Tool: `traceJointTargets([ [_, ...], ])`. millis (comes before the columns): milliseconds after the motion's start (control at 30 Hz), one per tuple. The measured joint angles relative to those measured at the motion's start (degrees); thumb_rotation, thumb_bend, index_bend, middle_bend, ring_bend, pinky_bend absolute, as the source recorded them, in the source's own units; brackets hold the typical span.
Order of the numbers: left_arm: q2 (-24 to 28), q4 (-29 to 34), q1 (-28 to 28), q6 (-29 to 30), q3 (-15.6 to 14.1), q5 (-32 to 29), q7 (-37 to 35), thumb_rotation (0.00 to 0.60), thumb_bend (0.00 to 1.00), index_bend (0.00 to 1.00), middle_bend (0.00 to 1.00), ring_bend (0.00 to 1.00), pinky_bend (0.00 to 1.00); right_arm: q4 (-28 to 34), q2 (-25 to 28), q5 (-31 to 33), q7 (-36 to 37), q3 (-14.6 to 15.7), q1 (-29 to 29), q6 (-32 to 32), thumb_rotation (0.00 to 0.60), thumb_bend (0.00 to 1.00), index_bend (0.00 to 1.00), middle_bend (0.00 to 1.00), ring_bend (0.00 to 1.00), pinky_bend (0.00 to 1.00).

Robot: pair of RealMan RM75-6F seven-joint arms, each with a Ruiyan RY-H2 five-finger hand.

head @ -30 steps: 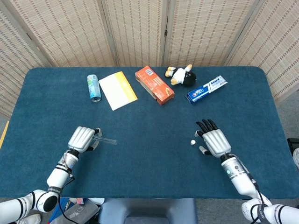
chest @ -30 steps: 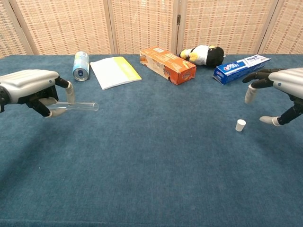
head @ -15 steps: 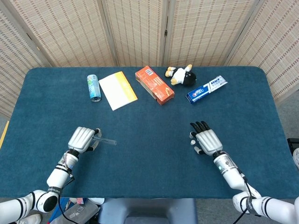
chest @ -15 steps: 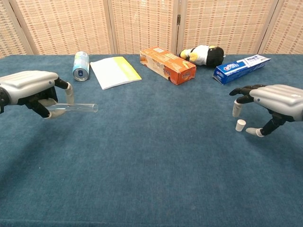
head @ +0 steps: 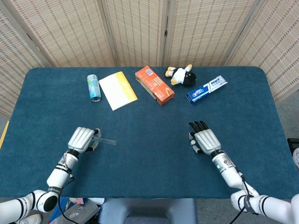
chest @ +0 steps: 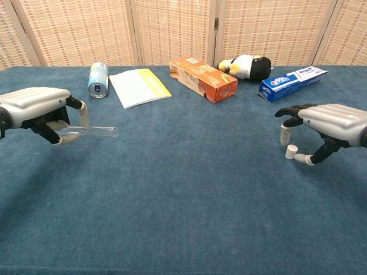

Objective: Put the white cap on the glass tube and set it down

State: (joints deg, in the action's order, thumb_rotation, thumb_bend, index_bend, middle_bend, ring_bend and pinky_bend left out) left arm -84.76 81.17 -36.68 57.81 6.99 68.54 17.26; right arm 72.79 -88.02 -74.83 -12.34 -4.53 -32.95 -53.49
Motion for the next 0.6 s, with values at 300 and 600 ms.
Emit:
traceJointTargets([
  [300,-0.20,-0.44,0.04,-0.10,-0.01,-0.02,-0.13,0.600,0.40,0.64,0.96,0.94,1.00,0.10,0.05,1.04,-0.65,-0.28,-0.17,0.47,0.600,0.35,0.43,0.08,0.00,0.00],
  [600,-0.27,-0.68,0.06,-0.22,0.01,-0.10,-0.14,0.600,0.39,0.64,0.96,0.94,1.00,-0.17,-0.22,1.33,-0.63,-0.43,-0.31,0.48,0.600,0.36,0.45,0.10,0.00,0.00],
])
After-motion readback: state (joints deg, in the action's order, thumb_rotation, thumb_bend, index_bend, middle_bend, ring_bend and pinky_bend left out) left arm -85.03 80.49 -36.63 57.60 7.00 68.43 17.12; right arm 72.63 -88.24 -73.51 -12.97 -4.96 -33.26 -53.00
